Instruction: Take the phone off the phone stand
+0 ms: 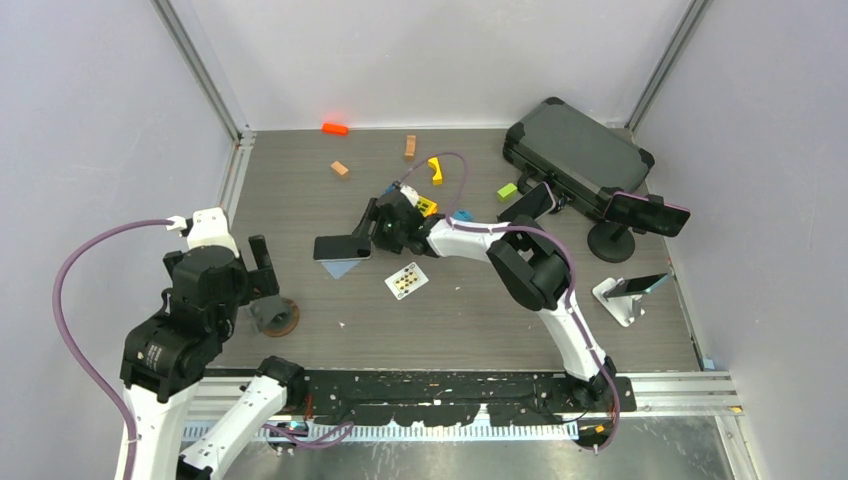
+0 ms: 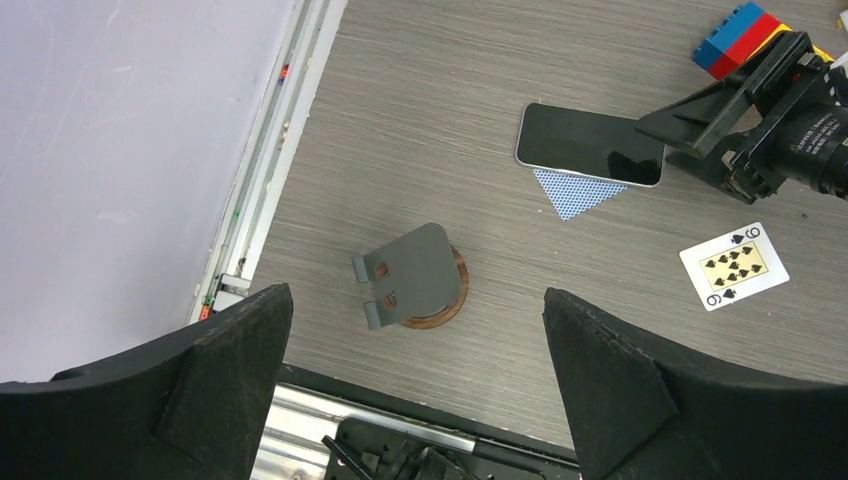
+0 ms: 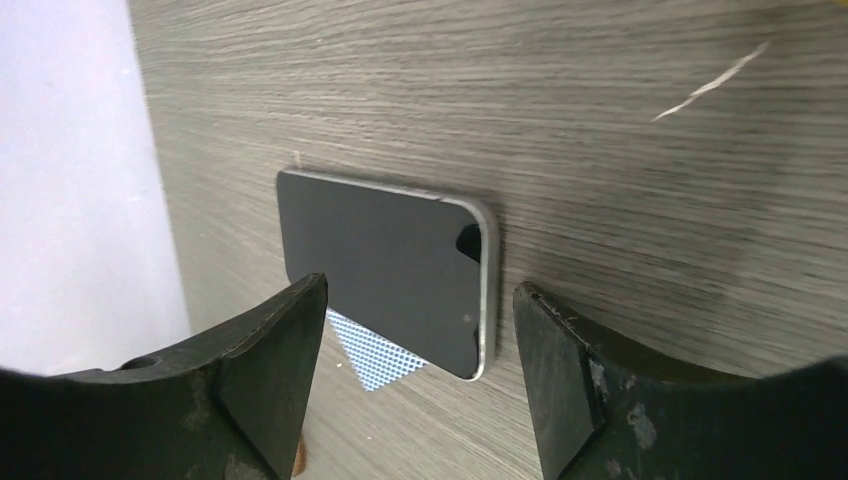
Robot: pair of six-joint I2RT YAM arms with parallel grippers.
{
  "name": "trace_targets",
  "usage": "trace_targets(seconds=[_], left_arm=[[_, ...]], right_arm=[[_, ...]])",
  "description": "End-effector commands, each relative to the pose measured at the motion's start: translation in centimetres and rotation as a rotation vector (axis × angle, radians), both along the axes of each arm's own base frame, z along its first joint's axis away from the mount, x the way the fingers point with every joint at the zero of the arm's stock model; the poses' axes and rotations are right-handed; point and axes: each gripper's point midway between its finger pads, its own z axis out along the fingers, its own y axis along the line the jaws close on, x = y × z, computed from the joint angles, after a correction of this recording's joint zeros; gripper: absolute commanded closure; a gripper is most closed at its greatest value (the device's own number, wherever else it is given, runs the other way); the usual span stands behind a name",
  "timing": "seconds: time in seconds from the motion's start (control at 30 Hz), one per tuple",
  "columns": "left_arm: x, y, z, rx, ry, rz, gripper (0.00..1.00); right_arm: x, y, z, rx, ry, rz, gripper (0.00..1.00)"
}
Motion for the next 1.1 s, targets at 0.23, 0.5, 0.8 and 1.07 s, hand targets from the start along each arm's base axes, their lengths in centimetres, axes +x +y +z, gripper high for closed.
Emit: trace_targets(seconds=[0.23, 0.5, 0.8, 1.07], left_arm=[[0.5, -0.3, 0.4, -0.004, -0.039, -0.017, 0.00], [1.0, -0.8, 0.0, -0.019, -0.033, -0.027, 0.00], [1.3, -1.7, -0.7, -0.074, -0.047, -0.043, 0.00], [2.3, -4.2, -2.2, -0.122, 0.017, -0.150, 0.00]], right_arm=[[0.3, -9.7, 6.3, -0.489, -0.124, -0.112, 0.22], [-1.5, -19.0, 14.6, -0.573, -0.131, -0.105, 0.19], [-2.7, -31.3, 21.9, -0.727, -0.163, -0.162, 0.14], [-2.3, -37.6, 22.6, -0.755, -0.079, -0.188, 0.08]])
